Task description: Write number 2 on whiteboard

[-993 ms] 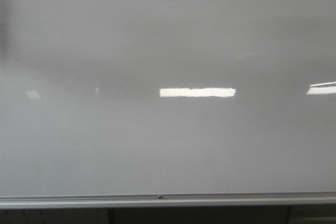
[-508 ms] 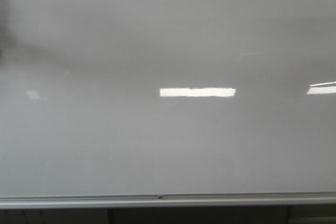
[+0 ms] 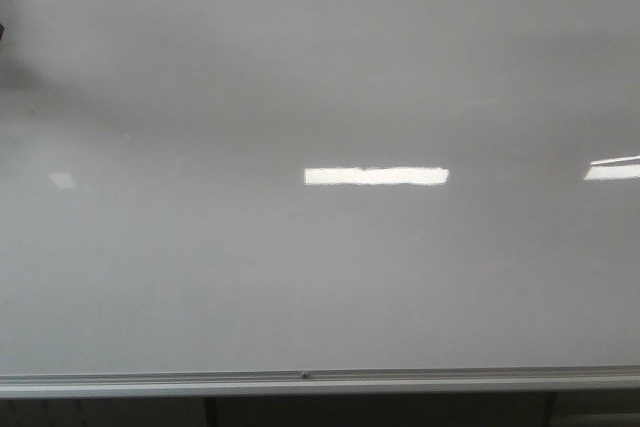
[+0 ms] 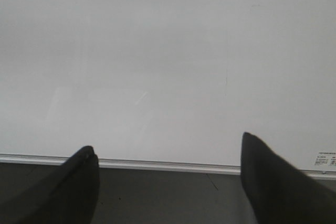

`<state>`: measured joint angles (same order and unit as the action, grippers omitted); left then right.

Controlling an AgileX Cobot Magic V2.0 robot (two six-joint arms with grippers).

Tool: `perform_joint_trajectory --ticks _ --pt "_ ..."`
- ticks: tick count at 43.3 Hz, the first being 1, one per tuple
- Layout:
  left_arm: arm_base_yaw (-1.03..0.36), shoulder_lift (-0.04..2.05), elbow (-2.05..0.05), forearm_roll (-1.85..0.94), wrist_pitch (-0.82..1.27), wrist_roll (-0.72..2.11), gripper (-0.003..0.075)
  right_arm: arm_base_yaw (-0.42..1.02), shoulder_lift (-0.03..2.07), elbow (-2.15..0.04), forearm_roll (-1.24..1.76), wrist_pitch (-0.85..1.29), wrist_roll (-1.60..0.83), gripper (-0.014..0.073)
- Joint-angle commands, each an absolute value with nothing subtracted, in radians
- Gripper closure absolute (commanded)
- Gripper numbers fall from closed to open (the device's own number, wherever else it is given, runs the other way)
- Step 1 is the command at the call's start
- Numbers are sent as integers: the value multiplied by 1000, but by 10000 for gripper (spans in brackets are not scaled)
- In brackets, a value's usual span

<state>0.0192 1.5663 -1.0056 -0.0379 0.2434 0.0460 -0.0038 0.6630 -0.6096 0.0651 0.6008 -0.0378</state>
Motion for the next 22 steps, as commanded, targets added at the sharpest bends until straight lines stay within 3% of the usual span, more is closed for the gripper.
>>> perform_joint_trajectory --ticks 1,15,22 --pt "20 1531 -1039 -42 171 43 484 -4 670 -644 62 542 -47 15" --pt "20 1529 -1039 -42 192 43 637 -4 670 -644 62 542 -47 15" --pt "18 1485 -1041 -42 268 43 658 -4 670 -644 62 542 -47 15"
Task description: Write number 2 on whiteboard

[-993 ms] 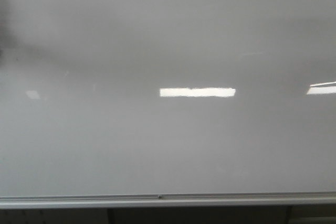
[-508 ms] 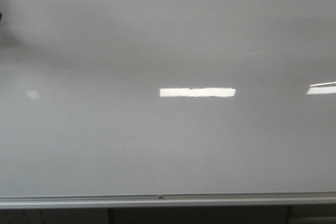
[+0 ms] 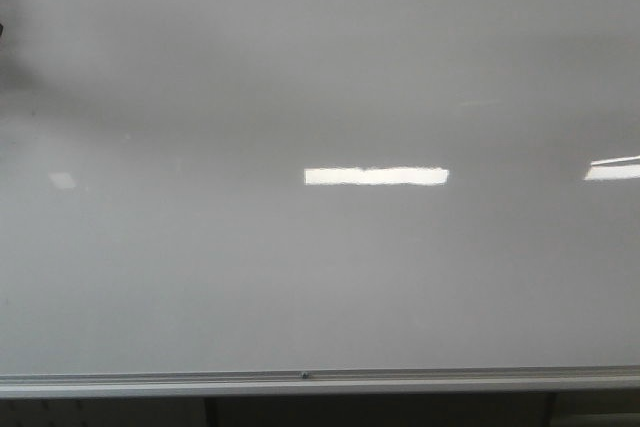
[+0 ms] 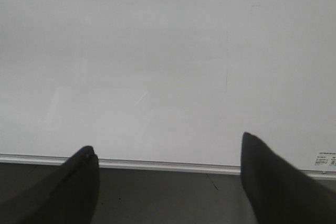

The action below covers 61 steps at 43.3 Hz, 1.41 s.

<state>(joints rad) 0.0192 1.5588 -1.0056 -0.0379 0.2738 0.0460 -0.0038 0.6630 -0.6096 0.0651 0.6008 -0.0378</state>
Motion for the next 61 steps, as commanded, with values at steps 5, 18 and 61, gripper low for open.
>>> perform_joint_trajectory --ticks 5,18,61 --pt "6 1428 -1080 -42 428 43 658 -4 670 -644 62 542 -47 15" --pt "-180 1318 -1271 -42 948 183 659 -4 670 -644 62 542 -47 15" --pt "-894 1149 -1177 -49 1237 414 659 77 670 -697 208 605 -327 83"
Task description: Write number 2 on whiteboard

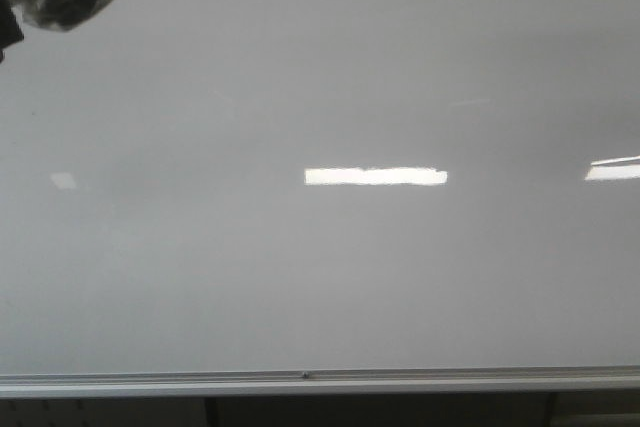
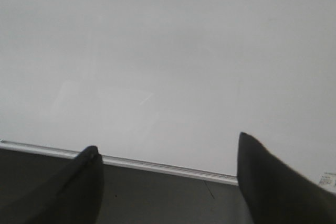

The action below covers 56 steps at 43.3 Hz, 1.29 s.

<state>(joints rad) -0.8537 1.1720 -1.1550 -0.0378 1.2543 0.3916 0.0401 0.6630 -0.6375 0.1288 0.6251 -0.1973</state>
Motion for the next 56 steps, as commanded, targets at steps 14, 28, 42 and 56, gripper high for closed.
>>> perform_joint_trajectory --ticks 14,28,42,56 --pt "-1017 1149 -1177 -49 1165 486 659 301 742 -848 532 925 -884 137" --pt "-1021 1183 -1179 -46 1088 490 659 543 942 -977 550 940 -941 137" --pt "-1021 1259 -1179 -42 1081 490 659 756 1144 -1099 549 871 -941 137" --pt "-1021 1266 -1179 -42 1042 490 659 794 1191 -1113 544 860 -940 137"
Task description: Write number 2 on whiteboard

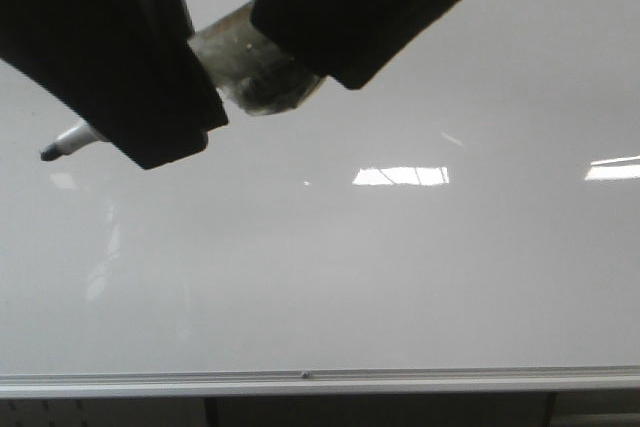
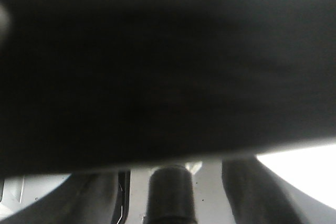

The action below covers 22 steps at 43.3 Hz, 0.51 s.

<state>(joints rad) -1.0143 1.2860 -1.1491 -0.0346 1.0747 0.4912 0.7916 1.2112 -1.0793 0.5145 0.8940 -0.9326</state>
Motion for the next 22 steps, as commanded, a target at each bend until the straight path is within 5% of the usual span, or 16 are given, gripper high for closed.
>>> perform_joint_trajectory --ticks 1,14,22 --pt "-1021 1266 -1179 -41 1042 490 659 794 1191 -1113 542 864 -940 137" --pt "-1019 1266 -1179 -39 1042 490 659 760 1176 -1113 521 904 -915 139" --pt "-1019 1266 -1179 -37 1038 490 659 751 1158 -1113 521 911 -903 264"
